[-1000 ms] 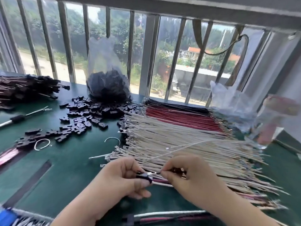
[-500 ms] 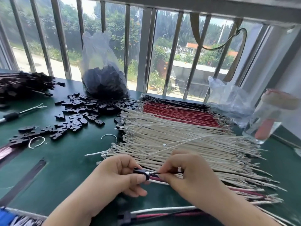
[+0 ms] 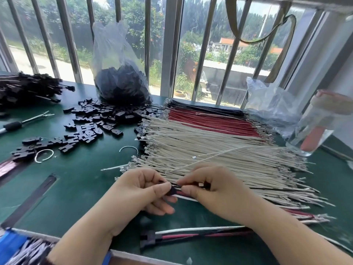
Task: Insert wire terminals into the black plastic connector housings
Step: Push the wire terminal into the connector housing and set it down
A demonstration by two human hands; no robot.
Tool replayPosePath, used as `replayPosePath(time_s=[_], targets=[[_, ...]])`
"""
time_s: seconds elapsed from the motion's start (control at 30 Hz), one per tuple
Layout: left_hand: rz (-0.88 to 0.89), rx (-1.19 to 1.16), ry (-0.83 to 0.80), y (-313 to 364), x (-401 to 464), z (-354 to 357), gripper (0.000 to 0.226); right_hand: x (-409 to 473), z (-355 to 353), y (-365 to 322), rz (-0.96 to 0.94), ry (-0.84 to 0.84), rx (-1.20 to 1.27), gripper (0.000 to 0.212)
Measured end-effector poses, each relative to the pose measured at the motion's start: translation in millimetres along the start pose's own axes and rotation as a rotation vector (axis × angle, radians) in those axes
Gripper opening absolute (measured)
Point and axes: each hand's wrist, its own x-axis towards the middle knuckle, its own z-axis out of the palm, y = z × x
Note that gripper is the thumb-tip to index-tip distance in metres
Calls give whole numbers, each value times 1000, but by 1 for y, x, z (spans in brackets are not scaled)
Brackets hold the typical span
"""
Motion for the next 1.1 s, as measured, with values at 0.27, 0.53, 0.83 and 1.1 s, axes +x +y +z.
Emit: replayPosePath(time_s=[0.27, 0.53, 0.83, 1.1], targets=[[2, -18, 80, -3, 1, 2, 7, 0, 6, 1, -103, 103, -79, 9], [51, -107, 105, -3, 2, 2, 14, 5, 7, 2, -89, 123, -20, 11], [162, -358, 228, 5, -5, -7, 14, -17, -57, 22, 325, -293, 310, 21], [613, 462, 346, -21, -46, 1, 20, -34, -98, 40, 337, -650, 168, 24]])
